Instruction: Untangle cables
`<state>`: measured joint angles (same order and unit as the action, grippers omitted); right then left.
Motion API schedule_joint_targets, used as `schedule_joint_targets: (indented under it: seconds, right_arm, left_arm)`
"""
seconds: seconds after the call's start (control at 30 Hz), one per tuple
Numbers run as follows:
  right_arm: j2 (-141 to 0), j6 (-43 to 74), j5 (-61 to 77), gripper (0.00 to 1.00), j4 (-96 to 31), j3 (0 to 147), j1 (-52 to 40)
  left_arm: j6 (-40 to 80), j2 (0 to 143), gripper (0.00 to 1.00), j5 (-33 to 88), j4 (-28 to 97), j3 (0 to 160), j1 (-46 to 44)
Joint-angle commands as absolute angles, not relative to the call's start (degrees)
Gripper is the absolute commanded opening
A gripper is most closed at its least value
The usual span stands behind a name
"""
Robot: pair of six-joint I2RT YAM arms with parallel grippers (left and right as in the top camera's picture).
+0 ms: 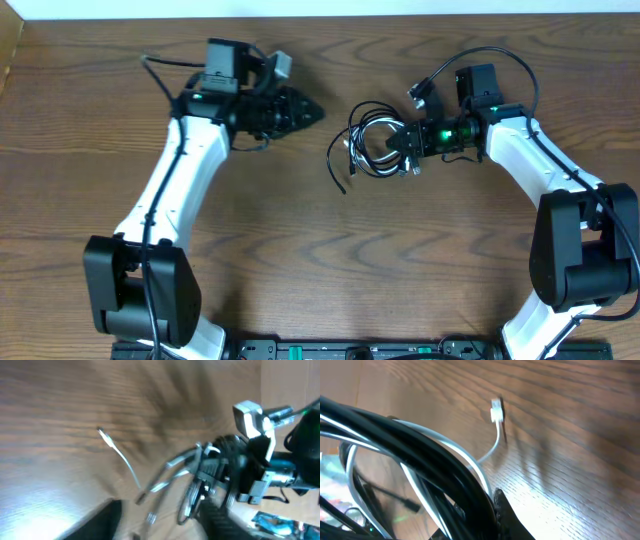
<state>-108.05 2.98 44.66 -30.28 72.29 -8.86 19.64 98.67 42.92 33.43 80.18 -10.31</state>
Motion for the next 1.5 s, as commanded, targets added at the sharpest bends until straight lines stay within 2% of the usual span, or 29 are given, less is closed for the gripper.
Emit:
schedule_joint_targets:
  seconds: [0.0,0.07,0.17,0.47,0.6,0.73,0.8,0.97,1.23,1.47]
  right_arm:
    - [-108.3,6.0,43.4,0.01,-30.7,72.2,-9.1]
    - [-108.3,6.0,43.4,0.01,-30.7,72.2,-9.2]
    - [-108.3,6.0,43.4,0.01,-30.7,72.2,-9.7]
    - [-108.3,6.0,43.0,0.01,-31.1,72.2,-10.2]
    - [-108.3,5.9,43.0,0.01,-31.1,72.2,-10.2]
    - [-108.3,5.9,42.4,0.01,-31.4,72.2,-10.2]
    - [-108.3,5.9,41.9,0.01,-31.6,72.2,-10.2]
    - [-108.3,5.9,41.9,0.01,-31.8,72.2,-10.2]
    - [-108.3,5.9,41.9,0.01,-31.8,72.2,-10.2]
    - [-108.3,4.9,42.5,0.01,-31.9,72.2,-10.2]
  left_arm:
    - [18.3,98.1,0.76,38.6,32.5,80.5,-14.6]
    - [21.6,98.1,0.85,38.3,29.7,80.5,-16.4]
    - [23.9,98.1,0.92,38.0,24.2,80.5,-19.3]
    - [20.2,103.4,0.92,27.6,21.9,80.5,-25.0]
    - [19.3,105.9,0.86,17.1,22.3,80.5,-27.1]
    - [19.4,106.5,0.65,8.0,22.6,80.5,-27.6]
    - [19.9,106.5,0.57,4.5,22.5,80.5,-27.6]
    - [21.1,106.5,0.52,1.7,22.4,80.5,-27.6]
    - [23.9,109.1,0.52,2.5,22.1,80.4,-27.7]
    - [24.1,111.1,0.52,8.8,23.3,80.4,-27.7]
